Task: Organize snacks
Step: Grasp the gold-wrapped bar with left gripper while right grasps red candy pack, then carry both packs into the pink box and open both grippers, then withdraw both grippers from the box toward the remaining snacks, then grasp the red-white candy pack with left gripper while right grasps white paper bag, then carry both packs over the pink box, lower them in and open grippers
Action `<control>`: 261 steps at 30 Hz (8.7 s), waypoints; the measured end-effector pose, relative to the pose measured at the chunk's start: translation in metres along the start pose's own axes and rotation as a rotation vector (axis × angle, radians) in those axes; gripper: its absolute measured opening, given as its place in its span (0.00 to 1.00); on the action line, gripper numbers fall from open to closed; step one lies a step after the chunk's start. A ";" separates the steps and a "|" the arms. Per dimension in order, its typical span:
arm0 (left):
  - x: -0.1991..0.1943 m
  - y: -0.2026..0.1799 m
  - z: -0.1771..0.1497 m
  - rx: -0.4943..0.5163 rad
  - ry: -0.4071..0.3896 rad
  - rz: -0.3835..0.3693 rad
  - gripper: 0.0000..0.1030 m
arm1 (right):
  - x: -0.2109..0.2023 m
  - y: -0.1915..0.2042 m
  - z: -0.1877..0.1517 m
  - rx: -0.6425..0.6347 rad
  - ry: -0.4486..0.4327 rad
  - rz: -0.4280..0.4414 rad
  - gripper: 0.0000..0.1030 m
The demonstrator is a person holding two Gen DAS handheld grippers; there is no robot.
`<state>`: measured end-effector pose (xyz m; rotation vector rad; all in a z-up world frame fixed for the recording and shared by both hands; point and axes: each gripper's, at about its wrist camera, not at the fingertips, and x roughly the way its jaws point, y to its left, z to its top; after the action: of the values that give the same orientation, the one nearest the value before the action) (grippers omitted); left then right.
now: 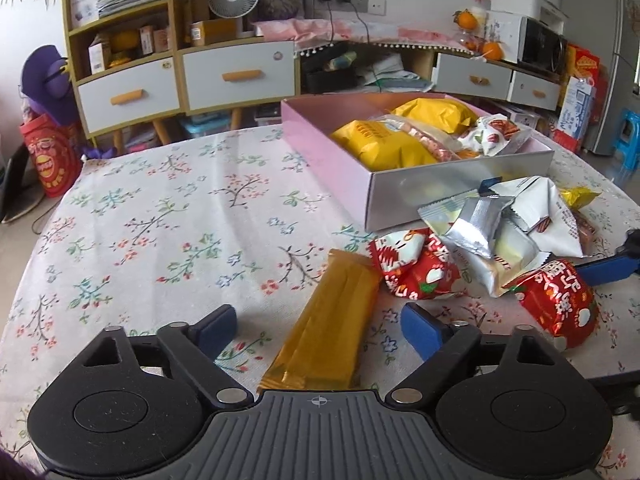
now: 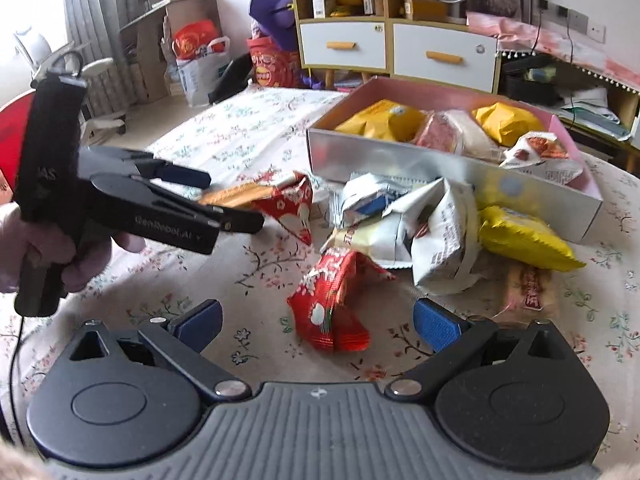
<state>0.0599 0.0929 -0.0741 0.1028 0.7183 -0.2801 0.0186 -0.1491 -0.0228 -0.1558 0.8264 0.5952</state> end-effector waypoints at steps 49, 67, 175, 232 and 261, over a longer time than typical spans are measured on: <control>-0.036 0.000 0.017 -0.266 0.125 0.063 0.25 | -0.012 0.013 0.027 -0.012 -0.054 -0.026 0.34; -0.037 -0.010 0.065 -0.368 0.001 0.002 0.25 | -0.007 -0.031 0.071 0.178 -0.150 -0.088 0.34; 0.005 -0.044 0.019 -0.346 0.048 0.031 0.27 | -0.011 -0.046 0.038 0.010 -0.117 -0.104 0.53; -0.031 -0.044 0.057 -0.377 -0.003 -0.005 0.26 | -0.032 -0.059 0.056 0.154 -0.143 -0.065 0.32; 0.068 -0.032 0.154 -0.192 -0.016 0.087 0.27 | 0.023 -0.107 0.122 0.177 -0.181 -0.114 0.32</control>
<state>0.1972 0.0190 -0.0033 -0.0503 0.7194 -0.1279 0.1691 -0.1847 0.0333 0.0126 0.6854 0.4196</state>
